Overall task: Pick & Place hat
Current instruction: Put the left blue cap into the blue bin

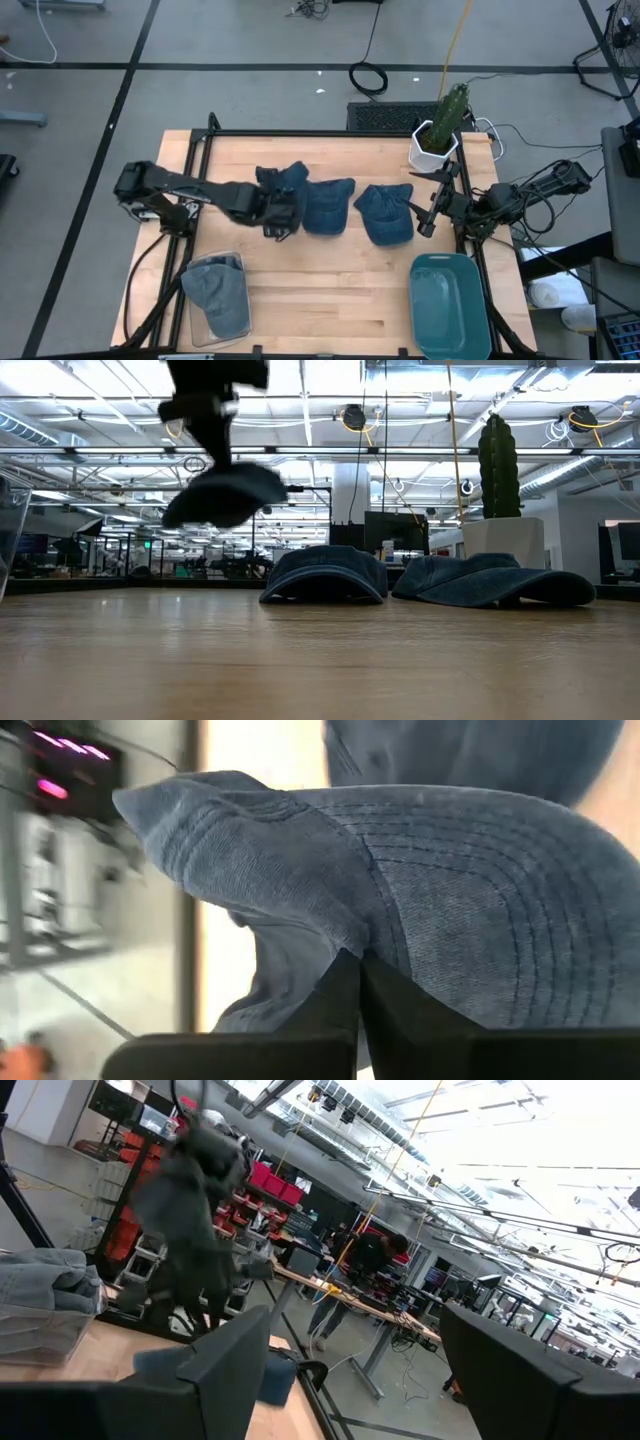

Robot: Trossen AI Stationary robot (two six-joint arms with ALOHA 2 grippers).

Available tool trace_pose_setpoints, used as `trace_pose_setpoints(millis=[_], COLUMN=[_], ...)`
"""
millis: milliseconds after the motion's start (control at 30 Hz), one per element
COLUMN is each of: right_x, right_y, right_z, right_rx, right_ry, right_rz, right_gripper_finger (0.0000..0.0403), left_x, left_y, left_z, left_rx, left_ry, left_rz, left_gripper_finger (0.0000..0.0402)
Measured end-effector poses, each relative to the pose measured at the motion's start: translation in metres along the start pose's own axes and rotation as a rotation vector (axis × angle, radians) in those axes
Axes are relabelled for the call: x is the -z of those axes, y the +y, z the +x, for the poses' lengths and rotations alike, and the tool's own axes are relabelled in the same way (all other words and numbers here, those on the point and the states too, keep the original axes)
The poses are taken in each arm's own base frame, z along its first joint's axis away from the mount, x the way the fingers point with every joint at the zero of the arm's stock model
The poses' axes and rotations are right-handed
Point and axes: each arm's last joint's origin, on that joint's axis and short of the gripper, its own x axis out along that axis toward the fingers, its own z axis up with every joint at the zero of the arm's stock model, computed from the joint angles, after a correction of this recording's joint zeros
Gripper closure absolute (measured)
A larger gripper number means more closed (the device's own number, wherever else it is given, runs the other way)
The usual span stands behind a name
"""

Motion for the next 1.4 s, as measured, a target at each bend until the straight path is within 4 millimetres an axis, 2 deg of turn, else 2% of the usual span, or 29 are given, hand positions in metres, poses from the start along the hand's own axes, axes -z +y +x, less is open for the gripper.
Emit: trace_pose_setpoints(millis=[167, 300, 367, 467, 567, 700, 800, 900, 1067, 1200, 1267, 1400], right_x=[0.000, 0.000, 0.000, 0.000, 0.000, 0.000, 0.000, 0.000, 0.000, 0.000, 0.000, 0.000], right_y=[0.000, 0.000, 0.000, 0.000, 0.000, 0.000, 0.000, 0.000, 0.000, 0.000, 0.000, 0.000], right_z=[0.000, 0.000, 0.000, 0.000, 0.000, 0.000, 0.000, 0.000, 0.000, 0.000, 0.000, 0.000], right_rx=[0.000, 0.000, 0.000, 0.000, 0.000, 0.000, 0.000, 0.000, 0.000, 0.000, 0.000, 0.000], right_ry=[0.000, 0.000, 0.000, 0.000, 0.000, 0.000, 0.000, 0.000, 0.000, 0.000, 0.000, 0.000], right_rz=[0.000, 0.000, 0.000, 0.000, 0.000, 0.000, 0.000, 0.000, 0.000, 0.000, 0.000, 0.000], right_gripper_finger=[0.0124, 0.0124, 0.0124, 0.0124, 0.0124, 0.0124, 0.0124, 0.0124, 0.0124, 0.0124, 0.0124, 0.0124], left_x=[-0.006, 0.000, 0.005, 0.016, 0.022, 0.017, 0.001, -0.015, -0.034, -0.033, -0.026, -0.015], left_y=[-0.019, -0.042, -0.055, -0.077, -0.085, -0.082, -0.078, -0.077, -0.066, -0.041, -0.033, -0.020], left_z=[-0.041, -0.062, -0.067, -0.063, -0.060, -0.057, -0.048, -0.029, -0.001, 0.000, -0.002, -0.004], left_rx=[-0.152, -0.310, -0.381, -0.443, -0.474, -0.418, -0.292, -0.096, 0.158, 0.123, 0.179, 0.318], left_ry=[-0.162, -0.288, -0.352, -0.400, -0.395, -0.385, -0.397, -0.443, -0.682, -0.714, -0.743, -0.989], left_rz=[0.013, 0.019, -0.005, 0.034, 0.131, 0.103, 0.091, 0.210, 0.422, 0.386, 0.399, 0.487], left_gripper_finger=[0.0401, 0.0401, 0.0401, 0.0401, 0.0401, 0.0401, 0.0401, 0.0401, 0.0401, 0.0401, 0.0401, 0.0401])
